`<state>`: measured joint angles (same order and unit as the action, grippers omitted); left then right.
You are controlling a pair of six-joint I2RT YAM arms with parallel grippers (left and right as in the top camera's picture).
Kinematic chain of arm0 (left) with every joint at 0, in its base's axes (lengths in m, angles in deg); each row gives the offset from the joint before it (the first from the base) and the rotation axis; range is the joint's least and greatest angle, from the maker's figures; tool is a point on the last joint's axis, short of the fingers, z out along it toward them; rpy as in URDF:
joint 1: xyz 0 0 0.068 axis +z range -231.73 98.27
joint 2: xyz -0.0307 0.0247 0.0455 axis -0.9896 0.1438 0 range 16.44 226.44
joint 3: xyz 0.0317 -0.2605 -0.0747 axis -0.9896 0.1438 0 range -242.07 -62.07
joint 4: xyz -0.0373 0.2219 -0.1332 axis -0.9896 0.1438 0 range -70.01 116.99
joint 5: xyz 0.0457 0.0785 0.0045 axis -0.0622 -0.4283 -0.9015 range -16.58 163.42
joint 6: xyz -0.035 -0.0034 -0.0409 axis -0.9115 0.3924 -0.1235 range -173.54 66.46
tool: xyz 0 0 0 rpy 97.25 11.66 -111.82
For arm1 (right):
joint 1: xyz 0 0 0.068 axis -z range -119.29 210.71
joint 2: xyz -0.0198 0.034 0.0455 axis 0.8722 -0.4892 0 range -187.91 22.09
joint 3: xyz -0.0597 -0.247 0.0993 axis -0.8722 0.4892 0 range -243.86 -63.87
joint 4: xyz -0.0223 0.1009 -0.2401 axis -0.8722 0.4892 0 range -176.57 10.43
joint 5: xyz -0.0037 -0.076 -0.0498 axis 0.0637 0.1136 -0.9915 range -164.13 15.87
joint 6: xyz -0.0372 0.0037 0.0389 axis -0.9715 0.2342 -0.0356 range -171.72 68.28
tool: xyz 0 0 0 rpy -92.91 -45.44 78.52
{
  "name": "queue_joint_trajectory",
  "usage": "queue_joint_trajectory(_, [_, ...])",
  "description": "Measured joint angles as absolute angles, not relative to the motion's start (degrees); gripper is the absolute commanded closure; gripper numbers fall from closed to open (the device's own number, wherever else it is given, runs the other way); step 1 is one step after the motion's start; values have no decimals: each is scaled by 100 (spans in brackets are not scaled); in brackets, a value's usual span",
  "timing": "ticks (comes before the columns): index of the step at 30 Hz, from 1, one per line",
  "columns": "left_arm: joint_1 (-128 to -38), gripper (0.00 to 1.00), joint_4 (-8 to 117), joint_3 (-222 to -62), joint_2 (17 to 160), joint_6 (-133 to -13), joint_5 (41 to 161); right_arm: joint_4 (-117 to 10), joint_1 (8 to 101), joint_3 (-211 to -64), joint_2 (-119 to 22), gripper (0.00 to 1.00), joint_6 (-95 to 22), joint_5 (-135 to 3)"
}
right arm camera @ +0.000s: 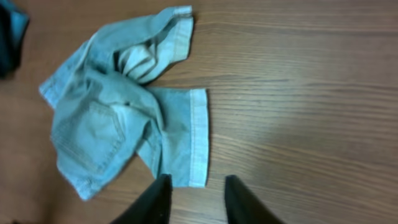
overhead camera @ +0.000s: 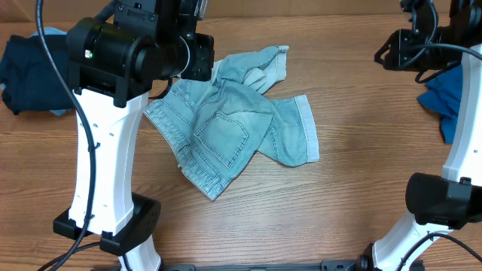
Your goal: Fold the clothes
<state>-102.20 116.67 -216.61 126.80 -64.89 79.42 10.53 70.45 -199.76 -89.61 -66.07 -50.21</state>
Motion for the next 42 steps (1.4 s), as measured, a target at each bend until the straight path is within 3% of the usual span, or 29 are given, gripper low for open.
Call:
queue_joint_trajectory(3, [-10220,78,11667,-21661,12683,-6494,8138,1057,7008,-19976,-8961,44,-6587,-4883])
queue_joint_trajectory(6, [-10244,76,11667,-21661,12683,-6535,8023,1051,6855,-19976,-8961,42,-6347,-4748])
queue_joint_trajectory(8, [-10343,75,11667,-21661,12683,-6607,7596,1020,6750,-19959,-8961,34,-6124,-4724])
queue_joint_trajectory(12, [-10939,71,11669,-21661,12683,-6915,6490,723,6557,-19561,-8961,34,-5564,-4787])
queue_joint_trajectory(14, [-11390,64,11667,-21661,12683,-7049,5918,625,6544,-19196,-8961,34,-5341,-4921])
queue_joint_trajectory(17, [-12310,45,11665,-21661,12685,-7254,4805,561,6551,-18533,-8996,44,-5110,-5078])
queue_joint_trajectory(21, [-13215,34,11667,-21661,12685,-7405,3680,437,6525,-17766,-9005,71,-4970,-5161])
queue_joint_trajectory(23, [-13440,32,11667,-21661,12685,-7464,3299,139,6435,-17194,-9005,81,-4928,-5146])
queue_joint_trajectory(25, [-13455,24,11665,-21661,12685,-7464,3090,-252,6280,-16724,-9007,89,-4911,-5098])
queue_joint_trajectory(32, [-13289,10,11672,-21661,12683,-7595,2838,-1952,5215,-15050,-9016,94,-4806,-4892])
queue_joint_trajectory(42, [-13263,7,11669,-21652,12237,-7610,2912,-3552,4942,-13683,-9016,94,-4323,-5506])
